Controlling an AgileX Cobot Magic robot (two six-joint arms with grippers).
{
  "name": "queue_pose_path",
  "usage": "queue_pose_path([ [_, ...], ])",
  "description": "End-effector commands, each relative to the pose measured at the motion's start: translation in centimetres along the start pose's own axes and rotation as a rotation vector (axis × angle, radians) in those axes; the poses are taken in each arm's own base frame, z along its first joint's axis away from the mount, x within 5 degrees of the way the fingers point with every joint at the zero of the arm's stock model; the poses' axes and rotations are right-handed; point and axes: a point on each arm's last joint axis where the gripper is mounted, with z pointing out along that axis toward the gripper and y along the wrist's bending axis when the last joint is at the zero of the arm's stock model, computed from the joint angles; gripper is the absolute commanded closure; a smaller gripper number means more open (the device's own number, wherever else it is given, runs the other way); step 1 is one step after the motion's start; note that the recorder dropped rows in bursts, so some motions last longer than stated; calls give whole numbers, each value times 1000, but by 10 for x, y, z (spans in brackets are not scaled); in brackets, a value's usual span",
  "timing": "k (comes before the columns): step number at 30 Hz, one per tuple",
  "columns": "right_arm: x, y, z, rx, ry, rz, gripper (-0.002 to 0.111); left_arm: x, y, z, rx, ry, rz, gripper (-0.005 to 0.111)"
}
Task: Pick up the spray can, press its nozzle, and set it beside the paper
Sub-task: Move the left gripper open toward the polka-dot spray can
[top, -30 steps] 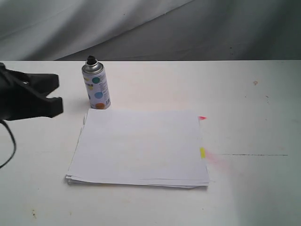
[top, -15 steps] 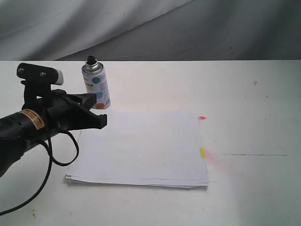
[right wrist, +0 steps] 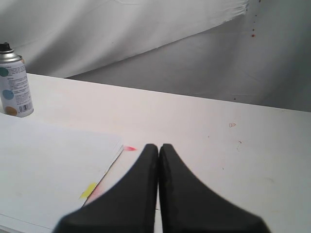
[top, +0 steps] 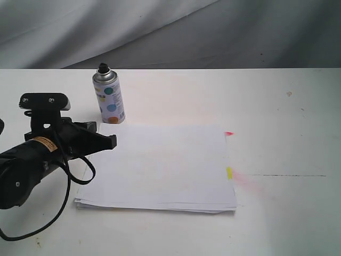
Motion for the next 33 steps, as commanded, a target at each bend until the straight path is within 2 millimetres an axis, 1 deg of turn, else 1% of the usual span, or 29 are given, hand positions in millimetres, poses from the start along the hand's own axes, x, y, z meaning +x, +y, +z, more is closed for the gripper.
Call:
queue_pose_path([
  [1,1,0,0,3,0,-2,108,0,0,-1,3,-12,16,105],
  [2,1,0,0,3,0,-2,108,0,0,-1,3,-12,16,103],
  [4,1,0,0,3,0,-2,108,0,0,-1,3,-12,16,87],
  [7,1,0,0,3,0,-2,108,1,0,-1,3,-2,16,47],
  [9,1,0,0,3,0,-2,108,1,0,-1,3,-2,16,26],
  [10,1,0,0,3,0,-2,108,1,0,-1,3,-2,8,19],
  [11,1,0,0,3,0,-2,108,1,0,-1,3,-2,8,16],
  [15,1,0,0,3,0,-2,108,1,0,-1,3,-2,8,15],
  [21,1,0,0,3,0,-2,108,-9,-1,0,13,-121,27,15],
  [23,1,0,0,3,0,-2,108,-10,-1,2,13,-125,27,15],
  [27,1,0,0,3,0,-2,108,-9,-2,12,8,-128,56,15],
  [30,1,0,0,3,0,-2,108,-6,-4,31,-3,-143,78,15],
  [33,1,0,0,3,0,-2,108,-3,-2,41,-27,-186,69,15],
])
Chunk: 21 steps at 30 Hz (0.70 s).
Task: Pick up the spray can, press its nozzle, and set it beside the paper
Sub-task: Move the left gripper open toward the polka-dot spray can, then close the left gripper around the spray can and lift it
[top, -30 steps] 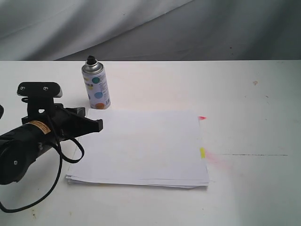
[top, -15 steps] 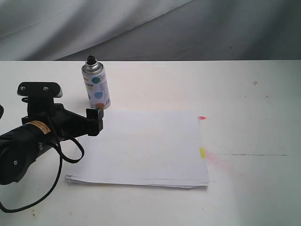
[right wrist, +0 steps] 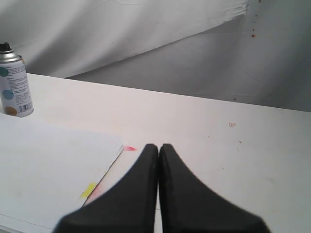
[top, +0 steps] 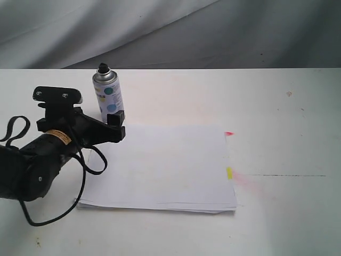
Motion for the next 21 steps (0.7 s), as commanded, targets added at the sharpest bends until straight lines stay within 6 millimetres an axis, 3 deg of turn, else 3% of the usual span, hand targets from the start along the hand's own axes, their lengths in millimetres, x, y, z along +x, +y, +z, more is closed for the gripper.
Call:
queue_pose_path([
  [1,1,0,0,3,0,-2,108,5,2,14,-32,-65,5,15],
  [15,1,0,0,3,0,-2,108,11,0,58,-111,-44,41,16],
  [21,1,0,0,3,0,-2,108,10,12,77,-137,1,20,16],
])
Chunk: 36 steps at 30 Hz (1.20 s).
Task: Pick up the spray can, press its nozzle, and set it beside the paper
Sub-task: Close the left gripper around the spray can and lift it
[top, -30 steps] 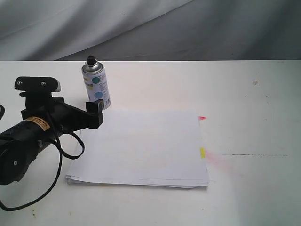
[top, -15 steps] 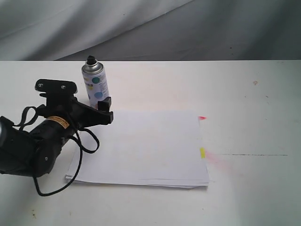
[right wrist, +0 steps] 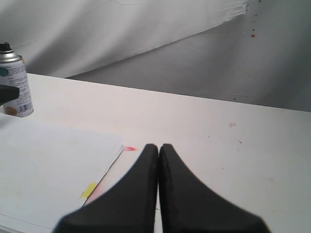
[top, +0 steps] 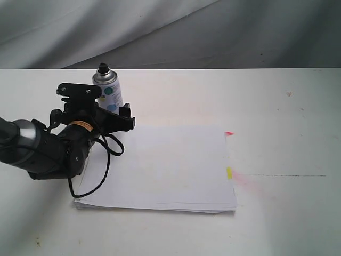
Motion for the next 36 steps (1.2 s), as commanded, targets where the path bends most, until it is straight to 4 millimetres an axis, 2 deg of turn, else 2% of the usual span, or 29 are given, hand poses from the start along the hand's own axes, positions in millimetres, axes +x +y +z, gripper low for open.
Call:
queue_pose_path([
  [1,1,0,0,3,0,-2,108,-2,13,15,-36,37,-25,16],
  [8,1,0,0,3,0,-2,108,-6,29,31,-54,50,-42,16],
  [22,1,0,0,3,0,-2,108,2,23,65,-15,42,-7,16],
  [33,1,0,0,3,0,-2,108,2,22,66,-13,31,1,16],
  [36,1,0,0,3,0,-2,108,2,22,66,-13,26,1,21],
])
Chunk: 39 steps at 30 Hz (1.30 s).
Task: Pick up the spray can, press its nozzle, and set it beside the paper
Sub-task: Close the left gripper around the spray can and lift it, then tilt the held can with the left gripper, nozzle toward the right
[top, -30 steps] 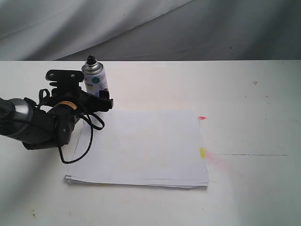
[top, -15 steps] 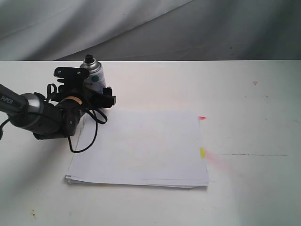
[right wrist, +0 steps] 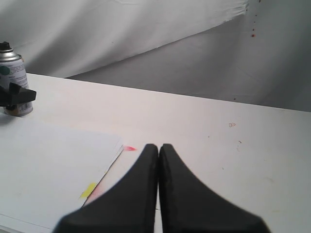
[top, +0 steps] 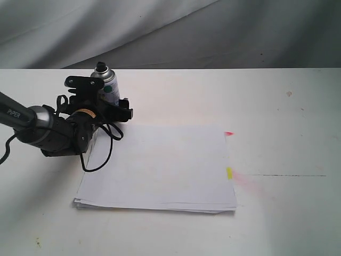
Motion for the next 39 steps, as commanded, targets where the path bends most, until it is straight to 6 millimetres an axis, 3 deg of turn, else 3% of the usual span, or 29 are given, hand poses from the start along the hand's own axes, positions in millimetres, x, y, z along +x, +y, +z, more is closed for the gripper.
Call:
queue_pose_path([
  [1,1,0,0,3,0,-2,108,-4,1,1,-4,-31,-1,25],
  [6,1,0,0,3,0,-2,108,-11,2,0,-16,-107,-7,56],
  [11,1,0,0,3,0,-2,108,-12,2,0,-19,-117,15,103],
  [12,1,0,0,3,0,-2,108,-11,2,0,-18,-109,43,106],
  [16,1,0,0,3,0,-2,108,-17,1,-4,-7,-73,150,107],
  [21,1,0,0,3,0,-2,108,-57,-3,-25,39,-32,185,107],
  [26,1,0,0,3,0,-2,108,-110,-5,-62,92,-43,226,107],
  [31,1,0,0,3,0,-2,108,-142,-13,-101,157,-51,251,107],
  [32,1,0,0,3,0,-2,108,-148,-21,-118,182,-77,281,107],
  [36,1,0,0,3,0,-2,108,-149,-42,-169,236,-155,385,107],
  [39,1,0,0,3,0,-2,108,-138,-48,-192,221,-150,415,107],
])
